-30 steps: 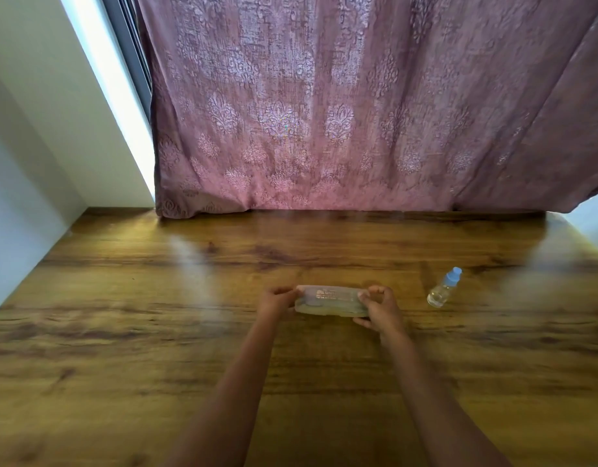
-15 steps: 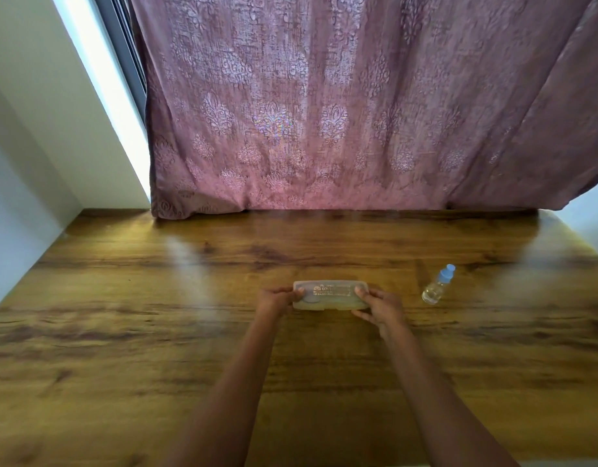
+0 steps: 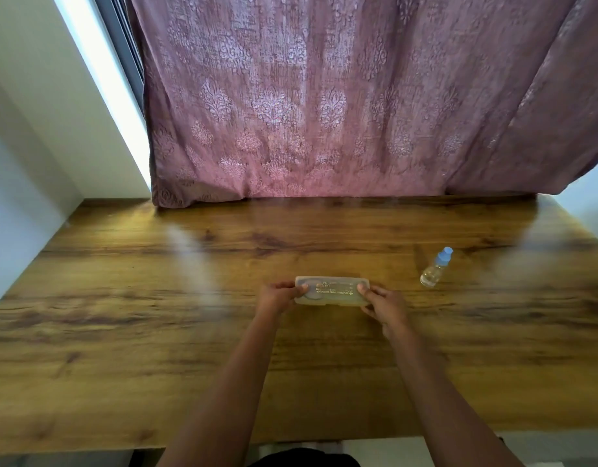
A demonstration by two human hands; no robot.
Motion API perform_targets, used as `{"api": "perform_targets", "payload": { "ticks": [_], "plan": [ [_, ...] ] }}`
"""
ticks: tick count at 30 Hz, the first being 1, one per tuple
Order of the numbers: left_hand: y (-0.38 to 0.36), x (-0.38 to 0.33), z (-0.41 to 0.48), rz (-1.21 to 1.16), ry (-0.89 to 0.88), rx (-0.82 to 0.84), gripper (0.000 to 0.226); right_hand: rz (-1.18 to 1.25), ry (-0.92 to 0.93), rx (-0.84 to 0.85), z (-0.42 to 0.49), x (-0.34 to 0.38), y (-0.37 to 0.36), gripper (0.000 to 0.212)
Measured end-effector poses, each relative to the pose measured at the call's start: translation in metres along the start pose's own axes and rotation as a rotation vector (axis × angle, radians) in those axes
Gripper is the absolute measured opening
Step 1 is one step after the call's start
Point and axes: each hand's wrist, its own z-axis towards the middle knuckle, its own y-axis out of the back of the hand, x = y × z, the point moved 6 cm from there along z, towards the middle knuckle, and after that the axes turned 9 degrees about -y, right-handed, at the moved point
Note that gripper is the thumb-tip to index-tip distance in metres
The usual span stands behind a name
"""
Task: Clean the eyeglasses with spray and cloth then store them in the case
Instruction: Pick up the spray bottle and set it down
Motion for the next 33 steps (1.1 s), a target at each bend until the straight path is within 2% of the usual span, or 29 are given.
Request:
{"api": "perform_targets", "payload": {
  "ticks": [11,17,22,24,27,31,33],
  "plan": [
    [0.014,0.027,-0.019,0.223,0.055,-0.091,0.035,-0.167,0.047,-0.087,-0.016,-0.021,0.006,0.046],
    [0.016,0.030,-0.025,0.207,0.062,-0.108,0.036,-0.324,0.118,-0.138,-0.023,-0.021,0.004,0.044],
    [0.012,0.019,-0.027,0.224,0.041,-0.113,0.031,-0.359,0.148,-0.139,-0.024,-0.018,0.004,0.041],
    [0.010,0.011,-0.028,0.237,0.001,-0.165,0.031,-0.350,0.142,-0.143,-0.023,-0.017,0.008,0.041],
    [-0.002,-0.010,-0.029,0.247,-0.171,-0.233,0.042,-0.278,0.153,-0.184,-0.021,-0.011,0.021,0.029],
    [-0.045,-0.043,-0.025,0.263,-0.362,-0.171,0.036,-0.080,0.206,-0.363,-0.018,0.005,0.059,0.008],
    [-0.072,-0.056,-0.021,0.304,-0.420,-0.139,0.031,-0.050,0.223,-0.453,-0.015,0.013,0.081,0.009]
  ]
}}
